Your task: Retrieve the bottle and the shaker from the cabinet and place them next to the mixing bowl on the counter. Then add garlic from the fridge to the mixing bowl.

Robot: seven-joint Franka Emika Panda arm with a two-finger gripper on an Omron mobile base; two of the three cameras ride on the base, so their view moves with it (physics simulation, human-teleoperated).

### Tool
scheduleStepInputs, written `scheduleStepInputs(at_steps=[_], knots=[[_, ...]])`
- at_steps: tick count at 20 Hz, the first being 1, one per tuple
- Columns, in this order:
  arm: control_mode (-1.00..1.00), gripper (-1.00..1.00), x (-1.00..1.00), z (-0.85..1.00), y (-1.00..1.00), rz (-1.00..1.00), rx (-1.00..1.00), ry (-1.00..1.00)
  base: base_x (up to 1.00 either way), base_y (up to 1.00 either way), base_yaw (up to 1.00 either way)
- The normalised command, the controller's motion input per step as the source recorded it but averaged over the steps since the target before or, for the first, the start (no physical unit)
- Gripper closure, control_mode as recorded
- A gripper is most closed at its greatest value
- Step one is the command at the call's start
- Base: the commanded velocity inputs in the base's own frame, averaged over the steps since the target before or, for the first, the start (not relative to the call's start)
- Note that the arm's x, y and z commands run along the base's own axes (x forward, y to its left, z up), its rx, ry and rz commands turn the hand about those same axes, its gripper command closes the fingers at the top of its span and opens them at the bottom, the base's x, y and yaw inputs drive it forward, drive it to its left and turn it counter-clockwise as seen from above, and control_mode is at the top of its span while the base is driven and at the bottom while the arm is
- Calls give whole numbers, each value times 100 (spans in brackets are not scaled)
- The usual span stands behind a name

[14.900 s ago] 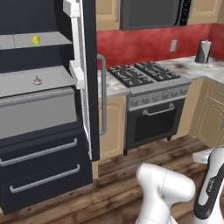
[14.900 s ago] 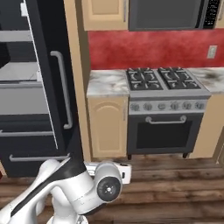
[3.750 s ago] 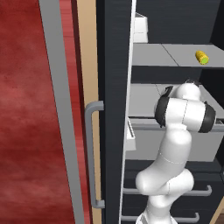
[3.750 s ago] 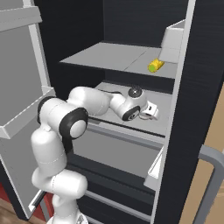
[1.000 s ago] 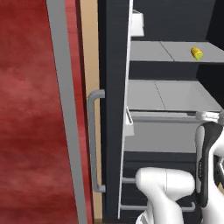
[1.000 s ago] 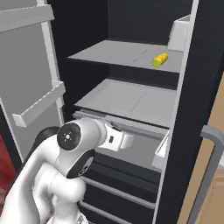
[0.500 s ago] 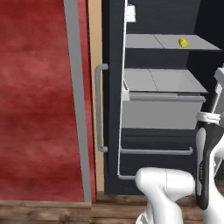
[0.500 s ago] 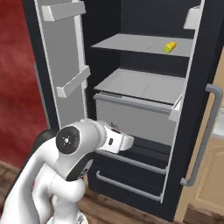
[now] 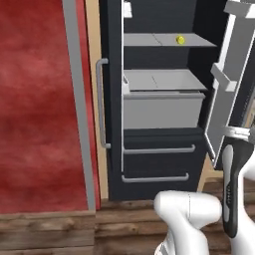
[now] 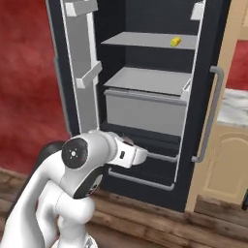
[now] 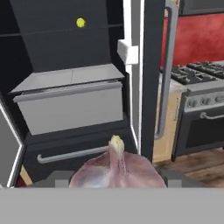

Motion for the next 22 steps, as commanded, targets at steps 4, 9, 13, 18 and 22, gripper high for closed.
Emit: scheduleStepInputs(at_steps=[4, 9, 13, 18, 22], knots=[[100, 100, 0, 0, 0, 0, 0, 0, -63, -29, -35], [100, 100, 0, 0, 0, 0, 0, 0, -41, -39, -41], [100, 100, 0, 0, 0, 0, 0, 0, -1, -35, -47], [100, 100, 0, 0, 0, 0, 0, 0, 27, -38, -44], [100, 100, 0, 0, 0, 0, 0, 0, 51, -35, -40]])
